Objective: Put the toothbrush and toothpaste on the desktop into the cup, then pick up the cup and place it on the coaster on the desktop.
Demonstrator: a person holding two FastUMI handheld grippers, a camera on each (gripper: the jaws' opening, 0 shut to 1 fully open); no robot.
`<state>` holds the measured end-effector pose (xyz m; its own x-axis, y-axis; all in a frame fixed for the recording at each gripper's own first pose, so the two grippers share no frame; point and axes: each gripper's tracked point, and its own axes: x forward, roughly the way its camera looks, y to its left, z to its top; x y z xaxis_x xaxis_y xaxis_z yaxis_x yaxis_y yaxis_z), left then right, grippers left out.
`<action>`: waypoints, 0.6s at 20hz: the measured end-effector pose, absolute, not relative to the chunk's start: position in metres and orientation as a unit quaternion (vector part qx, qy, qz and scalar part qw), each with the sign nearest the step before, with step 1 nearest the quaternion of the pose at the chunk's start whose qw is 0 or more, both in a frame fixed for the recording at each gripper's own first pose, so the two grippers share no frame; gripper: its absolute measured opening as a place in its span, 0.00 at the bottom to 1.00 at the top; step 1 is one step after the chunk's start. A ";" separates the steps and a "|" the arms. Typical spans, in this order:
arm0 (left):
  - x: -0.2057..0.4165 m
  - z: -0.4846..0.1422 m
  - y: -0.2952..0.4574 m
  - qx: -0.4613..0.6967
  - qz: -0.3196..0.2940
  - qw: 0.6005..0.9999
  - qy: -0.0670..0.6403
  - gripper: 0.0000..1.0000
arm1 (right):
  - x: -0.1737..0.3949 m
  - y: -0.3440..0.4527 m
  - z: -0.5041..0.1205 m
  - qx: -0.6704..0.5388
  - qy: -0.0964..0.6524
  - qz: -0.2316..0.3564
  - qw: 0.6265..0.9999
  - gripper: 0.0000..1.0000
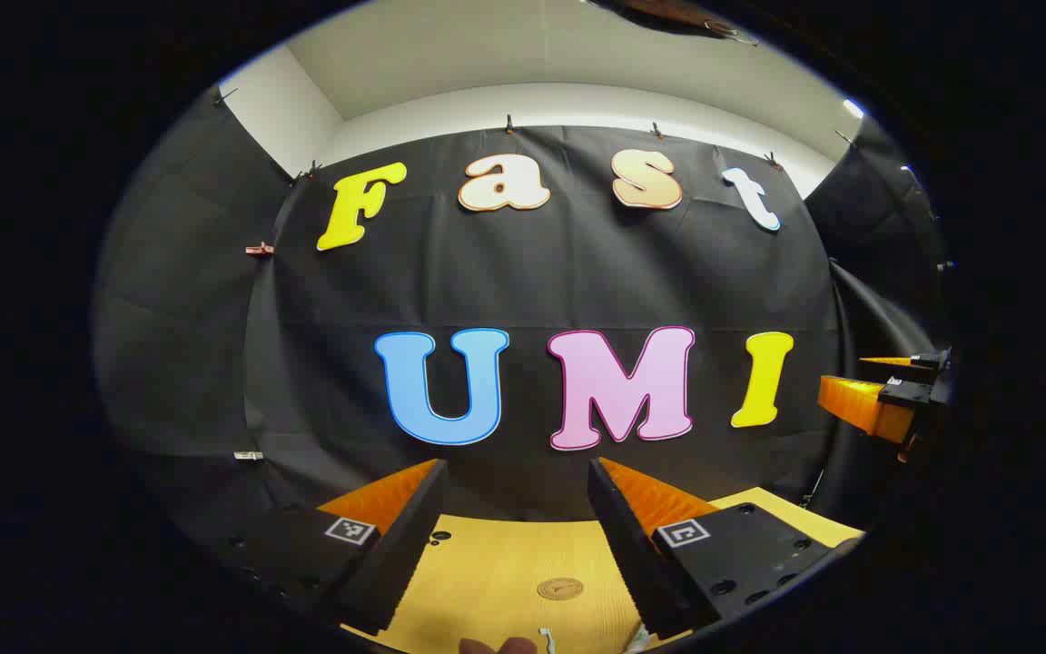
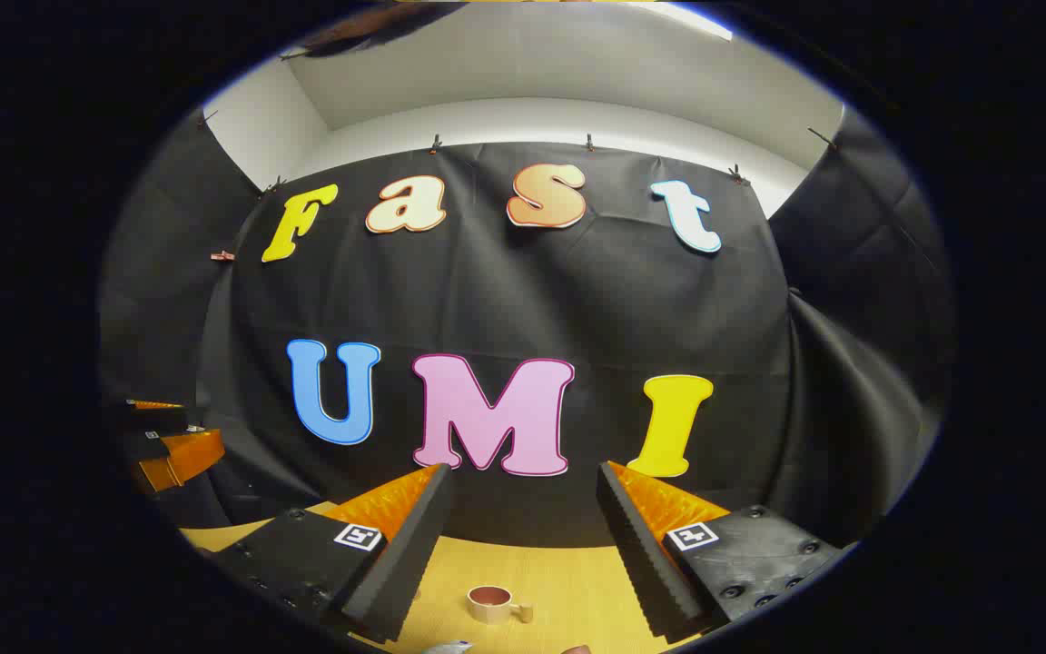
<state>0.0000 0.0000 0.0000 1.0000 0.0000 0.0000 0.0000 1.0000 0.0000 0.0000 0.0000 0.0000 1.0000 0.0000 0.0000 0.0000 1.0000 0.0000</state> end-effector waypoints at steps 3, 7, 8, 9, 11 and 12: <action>-0.002 -0.003 0.002 0.002 0.000 1.000 0.003 0.96 | 0.000 0.004 -0.006 0.000 0.005 0.003 1.000 0.96; -0.003 -0.008 0.005 -0.003 0.001 1.000 0.011 0.96 | -0.002 0.011 -0.010 -0.001 0.012 0.007 1.000 0.96; -0.004 -0.009 0.005 -0.004 0.001 1.000 0.013 0.97 | -0.002 0.012 -0.011 -0.003 0.013 0.008 1.000 0.96; -0.005 -0.011 0.006 -0.006 0.001 1.000 0.015 0.97 | -0.003 0.013 -0.012 -0.004 0.014 0.008 1.000 0.96; -0.006 -0.015 0.008 -0.008 0.000 1.000 0.019 0.96 | -0.005 0.016 -0.015 -0.008 0.019 0.008 1.000 0.96; -0.006 -0.016 0.008 -0.008 -0.001 1.000 0.021 0.97 | -0.004 0.018 -0.016 -0.010 0.021 0.008 1.000 0.96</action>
<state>-0.0063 0.0085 -0.0158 0.9991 -0.0017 -0.0418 0.0010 0.9999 -0.0169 -0.0043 0.0176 -0.0164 0.9990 0.0155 -0.0417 -0.0163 0.9997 -0.0189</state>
